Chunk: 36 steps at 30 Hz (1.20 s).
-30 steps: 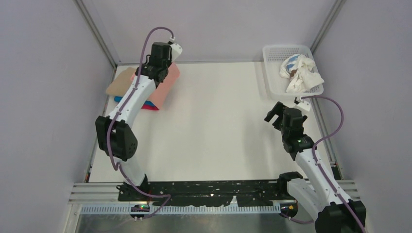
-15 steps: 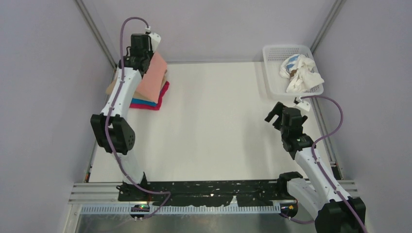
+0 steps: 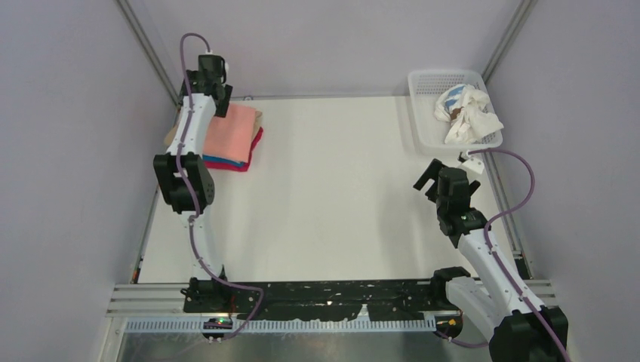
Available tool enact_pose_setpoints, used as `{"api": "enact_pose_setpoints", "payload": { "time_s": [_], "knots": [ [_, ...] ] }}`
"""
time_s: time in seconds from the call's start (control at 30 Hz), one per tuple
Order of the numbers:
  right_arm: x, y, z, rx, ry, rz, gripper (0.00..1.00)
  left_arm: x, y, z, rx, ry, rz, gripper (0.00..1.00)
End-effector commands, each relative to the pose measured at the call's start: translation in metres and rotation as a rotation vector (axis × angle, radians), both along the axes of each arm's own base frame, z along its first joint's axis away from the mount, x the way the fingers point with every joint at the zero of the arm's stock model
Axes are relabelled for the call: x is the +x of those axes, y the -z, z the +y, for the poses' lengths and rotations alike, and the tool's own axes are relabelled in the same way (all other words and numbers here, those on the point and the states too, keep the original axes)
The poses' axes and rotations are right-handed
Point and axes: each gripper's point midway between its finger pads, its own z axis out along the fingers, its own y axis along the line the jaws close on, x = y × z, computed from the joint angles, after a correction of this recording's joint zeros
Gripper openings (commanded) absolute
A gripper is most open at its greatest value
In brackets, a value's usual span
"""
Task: Fold and stack the t-shirts
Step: Put the neatly folded tshirt into the corner of the board with the left arm, then reset both arms
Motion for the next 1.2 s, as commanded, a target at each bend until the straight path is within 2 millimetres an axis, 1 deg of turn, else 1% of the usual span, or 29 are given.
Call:
{"api": "enact_pose_setpoints", "payload": {
  "time_s": [0.0,0.03,0.13,0.2,0.23,0.3,0.33,0.37,0.4,0.47,0.5,0.53,0.57,0.6,0.63,0.67,0.7,0.8,0.83,0.87,0.9,0.93,1.0,1.07,1.17],
  "knots": [
    [0.003,-0.019,-0.008,-0.021,0.040,-0.050,0.95,-0.010,-0.041,0.030,-0.006,-0.142,-0.118,0.99],
    [0.003,-0.019,-0.007,-0.019,0.037,-0.050,0.95,-0.011,-0.046,0.025,-0.037,-0.129,-0.130,0.99],
    [0.002,-0.021,-0.006,-0.014,0.032,-0.059,0.95,-0.023,-0.078,0.001,-0.193,-0.079,-0.212,1.00],
    [0.002,-0.022,-0.004,-0.008,0.020,-0.063,0.95,-0.033,-0.102,-0.014,-0.286,-0.054,-0.288,1.00],
    [0.002,-0.023,-0.003,-0.004,0.014,-0.064,0.95,-0.036,-0.110,-0.025,-0.335,-0.013,-0.321,0.99],
    [0.000,-0.023,-0.001,0.003,0.006,-0.067,0.95,-0.049,-0.118,-0.040,-0.440,-0.008,-0.376,1.00],
    [-0.001,-0.023,-0.001,0.006,0.003,-0.066,0.95,-0.058,-0.117,-0.047,-0.492,-0.013,-0.385,1.00],
    [-0.002,-0.022,-0.001,0.008,0.002,-0.067,0.95,-0.066,-0.113,-0.057,-0.546,-0.005,-0.389,1.00],
    [-0.003,-0.021,0.000,0.011,-0.001,-0.067,0.95,-0.075,-0.101,-0.066,-0.601,0.000,-0.386,1.00],
    [-0.005,-0.020,0.002,0.021,-0.009,-0.068,0.95,-0.094,-0.087,-0.086,-0.712,0.024,-0.412,1.00],
    [-0.006,-0.019,0.003,0.025,-0.016,-0.068,0.95,-0.106,-0.083,-0.091,-0.749,0.017,-0.447,1.00],
    [-0.007,-0.018,0.005,0.031,-0.027,-0.065,0.95,-0.116,-0.076,-0.108,-0.781,0.044,-0.466,1.00],
    [-0.007,-0.018,0.007,0.037,-0.031,-0.066,0.95,-0.129,-0.076,-0.117,-0.794,0.065,-0.499,1.00],
    [-0.009,-0.016,0.008,0.040,-0.036,-0.056,0.95,-0.147,-0.077,-0.126,-0.805,0.089,-0.534,0.99],
    [-0.010,-0.017,0.008,0.042,-0.040,-0.058,0.95,-0.159,-0.070,-0.134,-0.813,0.108,-0.551,1.00],
    [-0.012,-0.016,0.008,0.043,-0.043,-0.053,0.95,-0.172,-0.065,-0.141,-0.822,0.117,-0.576,1.00],
    [-0.013,-0.014,0.008,0.045,-0.043,-0.053,0.95,-0.185,-0.055,-0.146,-0.836,0.112,-0.593,1.00],
    [-0.013,-0.014,0.016,0.073,-0.078,-0.076,0.95,-0.213,-0.022,-0.157,-0.898,0.057,-0.609,0.99],
    [-0.014,-0.011,0.018,0.078,-0.086,-0.075,0.95,-0.219,-0.013,-0.163,-0.927,0.062,-0.610,1.00],
    [-0.013,-0.013,0.021,0.087,-0.101,-0.092,0.95,-0.226,-0.002,-0.168,-0.946,0.069,-0.593,0.99],
    [-0.014,-0.008,0.022,0.091,-0.110,-0.087,0.95,-0.232,0.009,-0.174,-0.951,0.074,-0.573,1.00],
    [-0.013,-0.010,0.023,0.093,-0.115,-0.105,0.95,-0.238,0.018,-0.178,-0.947,0.081,-0.554,1.00],
    [-0.014,-0.007,0.024,0.092,-0.123,-0.105,0.95,-0.247,0.035,-0.180,-0.930,0.071,-0.534,1.00],
    [-0.013,-0.008,0.023,0.089,-0.121,-0.116,0.95,-0.251,0.045,-0.180,-0.922,0.063,-0.518,1.00],
    [-0.012,-0.013,0.022,0.085,-0.117,-0.130,0.95,-0.252,0.048,-0.180,-0.917,0.063,-0.504,1.00]
  ]
}}
